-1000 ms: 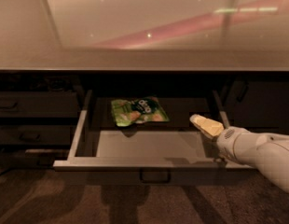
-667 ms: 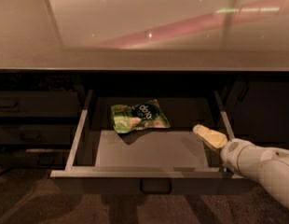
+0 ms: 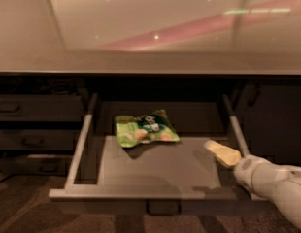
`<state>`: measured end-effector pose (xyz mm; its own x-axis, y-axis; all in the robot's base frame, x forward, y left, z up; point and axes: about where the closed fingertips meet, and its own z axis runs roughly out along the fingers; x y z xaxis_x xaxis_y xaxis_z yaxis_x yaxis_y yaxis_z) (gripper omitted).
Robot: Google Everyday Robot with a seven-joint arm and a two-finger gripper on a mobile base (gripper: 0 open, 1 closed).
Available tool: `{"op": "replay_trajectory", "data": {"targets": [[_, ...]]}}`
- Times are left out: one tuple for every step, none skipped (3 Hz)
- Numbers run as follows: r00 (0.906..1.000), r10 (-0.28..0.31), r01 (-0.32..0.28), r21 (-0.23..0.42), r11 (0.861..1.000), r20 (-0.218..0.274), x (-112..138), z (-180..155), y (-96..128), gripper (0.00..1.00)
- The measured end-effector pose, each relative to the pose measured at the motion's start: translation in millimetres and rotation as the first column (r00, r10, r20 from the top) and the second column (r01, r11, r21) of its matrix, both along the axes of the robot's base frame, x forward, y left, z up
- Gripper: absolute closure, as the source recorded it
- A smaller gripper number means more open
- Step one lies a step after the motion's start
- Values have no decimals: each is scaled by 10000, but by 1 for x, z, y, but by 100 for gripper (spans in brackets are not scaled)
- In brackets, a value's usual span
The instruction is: Open top drawer
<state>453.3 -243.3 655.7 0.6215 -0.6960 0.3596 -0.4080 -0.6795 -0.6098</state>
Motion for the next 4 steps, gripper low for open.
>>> {"op": "replay_trajectory", "data": {"targets": [[10000, -1, 1, -1, 10000, 0, 1, 2, 0, 0], [9997, -189, 185, -238, 9995, -182, -14, -9, -4, 0], [9997, -189, 185, -238, 9995, -182, -14, -9, -4, 0], [9995, -267, 261, -315, 9992, -187, -8, -4, 0, 0]]}}
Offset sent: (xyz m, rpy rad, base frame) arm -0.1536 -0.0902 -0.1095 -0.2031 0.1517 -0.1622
